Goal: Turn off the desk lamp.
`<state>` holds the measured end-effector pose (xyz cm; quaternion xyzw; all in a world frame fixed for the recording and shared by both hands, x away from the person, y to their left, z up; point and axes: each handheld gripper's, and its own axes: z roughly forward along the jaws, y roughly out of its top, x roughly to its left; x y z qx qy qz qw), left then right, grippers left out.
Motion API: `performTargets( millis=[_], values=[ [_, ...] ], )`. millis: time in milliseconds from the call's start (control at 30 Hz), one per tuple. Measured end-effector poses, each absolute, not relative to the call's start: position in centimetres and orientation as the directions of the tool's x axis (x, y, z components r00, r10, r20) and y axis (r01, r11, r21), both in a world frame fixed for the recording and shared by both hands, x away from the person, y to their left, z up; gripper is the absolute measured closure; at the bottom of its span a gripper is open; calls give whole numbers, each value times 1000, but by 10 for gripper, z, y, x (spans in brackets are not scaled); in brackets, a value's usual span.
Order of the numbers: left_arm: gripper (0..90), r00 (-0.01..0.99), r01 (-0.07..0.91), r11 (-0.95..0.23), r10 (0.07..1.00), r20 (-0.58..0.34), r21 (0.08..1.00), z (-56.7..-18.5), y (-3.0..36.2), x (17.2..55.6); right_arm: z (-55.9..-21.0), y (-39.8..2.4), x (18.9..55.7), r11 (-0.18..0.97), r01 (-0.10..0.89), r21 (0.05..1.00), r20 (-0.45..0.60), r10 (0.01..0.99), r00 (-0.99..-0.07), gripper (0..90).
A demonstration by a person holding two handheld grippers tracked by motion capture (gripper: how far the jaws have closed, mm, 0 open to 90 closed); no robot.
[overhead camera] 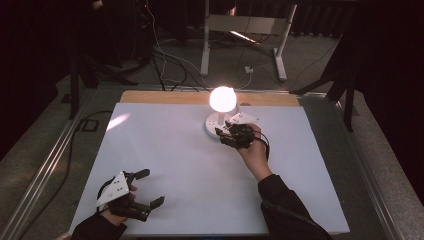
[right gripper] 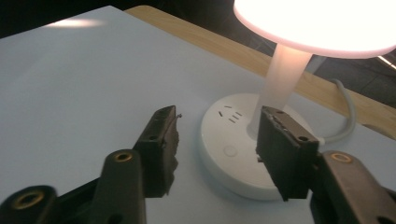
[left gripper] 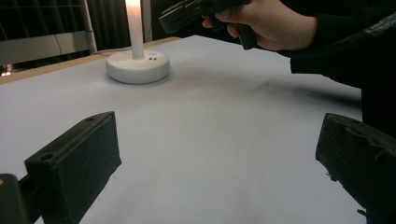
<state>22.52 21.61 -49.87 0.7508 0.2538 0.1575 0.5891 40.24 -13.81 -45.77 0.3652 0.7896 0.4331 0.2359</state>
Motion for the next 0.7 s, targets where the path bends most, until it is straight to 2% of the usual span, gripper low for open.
performTargets(
  millis=[33,67,133,167,200,233,267,300,700],
  values=[
    [5,822,195,-176,566,-63,965,-499,216,225,-458,-138,402,358,372,856,-56,781,-622,575],
    [5,822,195,-177,566,-63,965,-499,216,225,-459,-138,406,368,374,851,-66,782,-620,646],
    [5,822,196,-174,566,-65,965,-499,216,225,-460,-137,407,370,378,849,-66,783,-618,678],
    [5,822,196,-173,566,-65,965,-499,216,225,-461,-136,410,382,392,837,-72,786,-613,757],
    [5,822,196,-173,566,-65,965,-499,216,225,-461,-136,410,382,392,837,-72,786,-613,757],
    [5,821,196,-173,567,-65,965,-499,216,225,-463,-136,412,381,403,832,-68,791,-609,839],
    [5,821,196,-173,567,-65,965,-499,216,225,-463,-136,412,381,403,832,-68,791,-609,839],
    [5,822,196,-173,566,-65,965,-499,216,225,-464,-135,414,383,406,830,-75,798,-598,882],
    [5,821,196,-171,567,-66,965,-499,217,225,-474,-125,427,395,437,808,-82,810,-581,900]
  ],
)
